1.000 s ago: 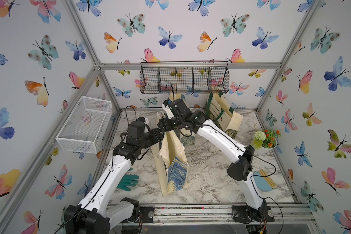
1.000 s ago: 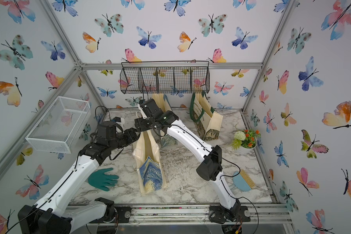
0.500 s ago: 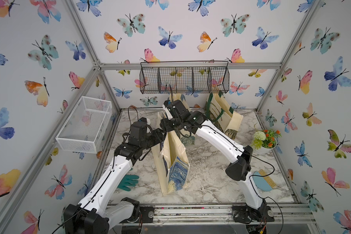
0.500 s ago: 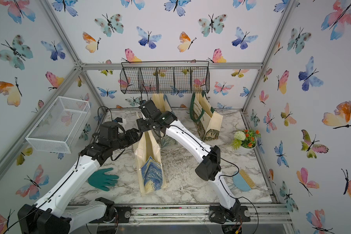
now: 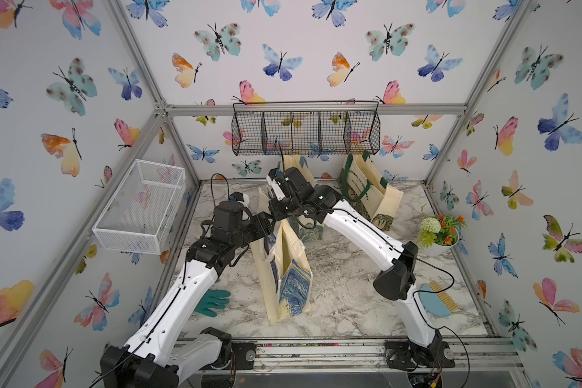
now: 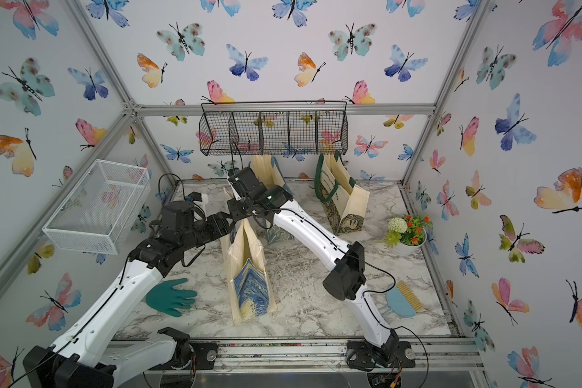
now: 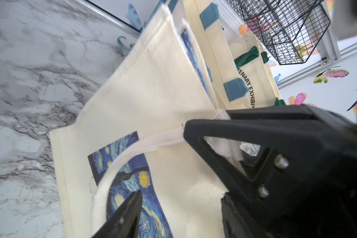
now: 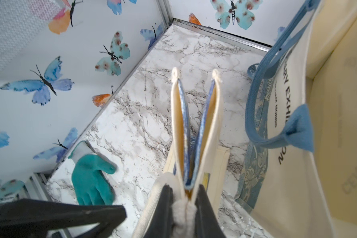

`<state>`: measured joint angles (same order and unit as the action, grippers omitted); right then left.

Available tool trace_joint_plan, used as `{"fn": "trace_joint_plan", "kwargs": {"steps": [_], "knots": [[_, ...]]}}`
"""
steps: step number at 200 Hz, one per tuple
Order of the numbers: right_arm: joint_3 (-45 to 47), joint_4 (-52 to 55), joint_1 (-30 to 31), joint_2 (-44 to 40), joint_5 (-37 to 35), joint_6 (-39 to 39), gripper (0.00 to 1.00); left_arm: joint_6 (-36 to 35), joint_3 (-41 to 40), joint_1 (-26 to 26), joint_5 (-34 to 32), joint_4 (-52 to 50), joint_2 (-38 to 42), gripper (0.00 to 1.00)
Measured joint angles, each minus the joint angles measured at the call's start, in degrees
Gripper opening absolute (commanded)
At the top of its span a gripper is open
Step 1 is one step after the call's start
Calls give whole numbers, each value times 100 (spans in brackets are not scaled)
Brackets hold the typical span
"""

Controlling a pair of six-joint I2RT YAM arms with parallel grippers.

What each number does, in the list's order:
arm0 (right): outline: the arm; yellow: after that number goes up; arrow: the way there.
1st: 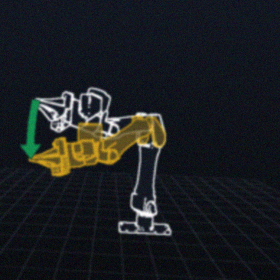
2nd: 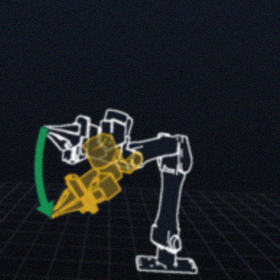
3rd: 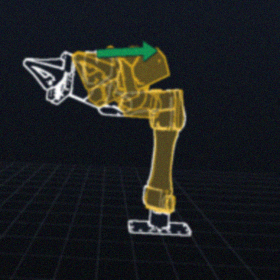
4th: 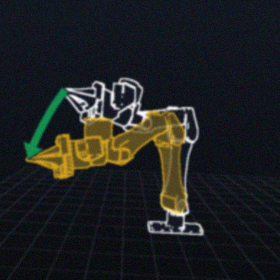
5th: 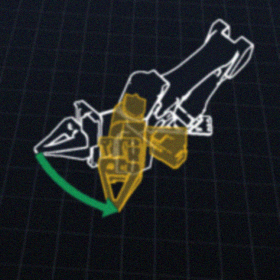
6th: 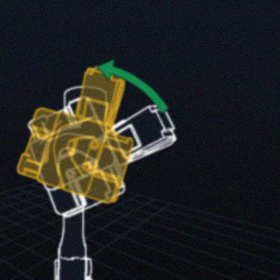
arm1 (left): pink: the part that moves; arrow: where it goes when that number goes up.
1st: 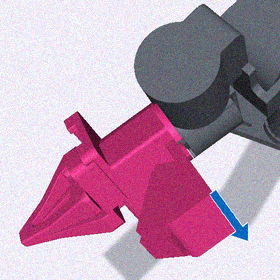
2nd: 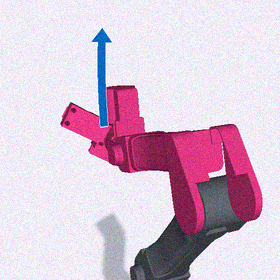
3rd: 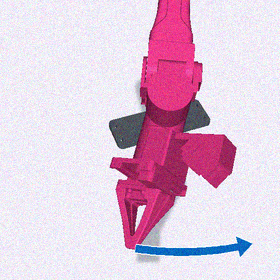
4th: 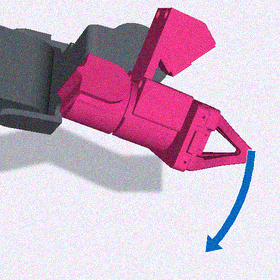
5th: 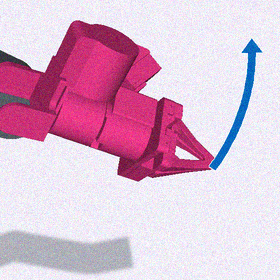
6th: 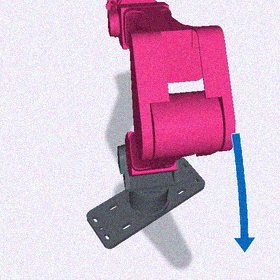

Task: Put away the canvas bag
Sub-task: Pick up the canvas bag from the center of the board.

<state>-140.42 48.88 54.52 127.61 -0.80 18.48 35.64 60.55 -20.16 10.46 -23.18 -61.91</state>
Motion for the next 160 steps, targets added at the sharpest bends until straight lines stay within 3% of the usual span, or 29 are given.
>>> {"fn": "trace_joint_plan", "kwargs": {"steps": [32, 65, 101, 160], "knots": [[11, 223, 7, -109, 129, -424, 2, -442, 514, 35, -463, -149, 291, 82], [350, 562, 4, -479, 693, -804, 2, -898, 979, 262, -459, -149, 402, 83], [1010, 885, 4, -1108, 1502, -1154, 2, -1180, 1019, 896, 151, -105, 398, 82], [2011, 1110, -2, -2218, 2146, -1731, 2, -1888, 415, 866, 1718, 728, 446, 75]]}}
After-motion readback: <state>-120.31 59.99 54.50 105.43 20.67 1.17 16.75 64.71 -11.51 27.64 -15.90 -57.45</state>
